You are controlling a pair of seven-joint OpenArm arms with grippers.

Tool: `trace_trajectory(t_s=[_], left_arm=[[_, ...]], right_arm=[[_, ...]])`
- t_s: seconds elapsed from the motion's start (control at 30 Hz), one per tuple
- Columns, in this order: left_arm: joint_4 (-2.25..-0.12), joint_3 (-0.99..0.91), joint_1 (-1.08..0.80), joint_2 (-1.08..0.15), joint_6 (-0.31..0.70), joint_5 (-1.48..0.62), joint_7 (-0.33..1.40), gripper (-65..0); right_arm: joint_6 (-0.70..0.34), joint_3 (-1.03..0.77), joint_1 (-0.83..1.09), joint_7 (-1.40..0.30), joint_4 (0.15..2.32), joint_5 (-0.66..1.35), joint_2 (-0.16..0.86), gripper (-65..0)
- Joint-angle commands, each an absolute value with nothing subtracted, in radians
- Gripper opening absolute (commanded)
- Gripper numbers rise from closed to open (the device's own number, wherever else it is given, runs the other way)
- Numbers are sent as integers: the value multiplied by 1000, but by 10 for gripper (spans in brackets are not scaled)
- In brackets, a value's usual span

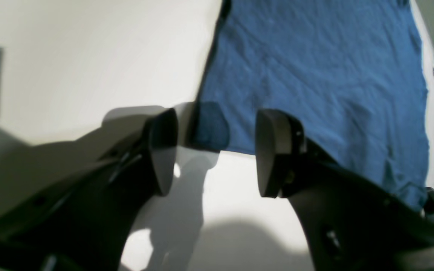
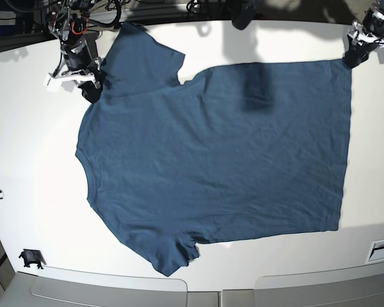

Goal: Fold the T-shirt properly
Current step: 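Move the left gripper to the opposite shoulder corner and grasp it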

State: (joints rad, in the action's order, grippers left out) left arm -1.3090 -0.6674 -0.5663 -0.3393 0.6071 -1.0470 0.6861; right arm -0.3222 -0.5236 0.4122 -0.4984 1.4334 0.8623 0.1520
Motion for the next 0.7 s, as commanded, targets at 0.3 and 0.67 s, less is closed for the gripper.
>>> trace_trajectory(t_s=[0.3, 0.67], left_arm=[[-1309, -664, -576, -324, 583, -1106, 842, -345], [-1309, -665, -542, -324, 584, -1120, 836, -508]], right_arm=[[-345, -526, 413, -498, 1439, 867, 160, -650], [-345, -526, 414, -498, 1439, 867, 160, -650]])
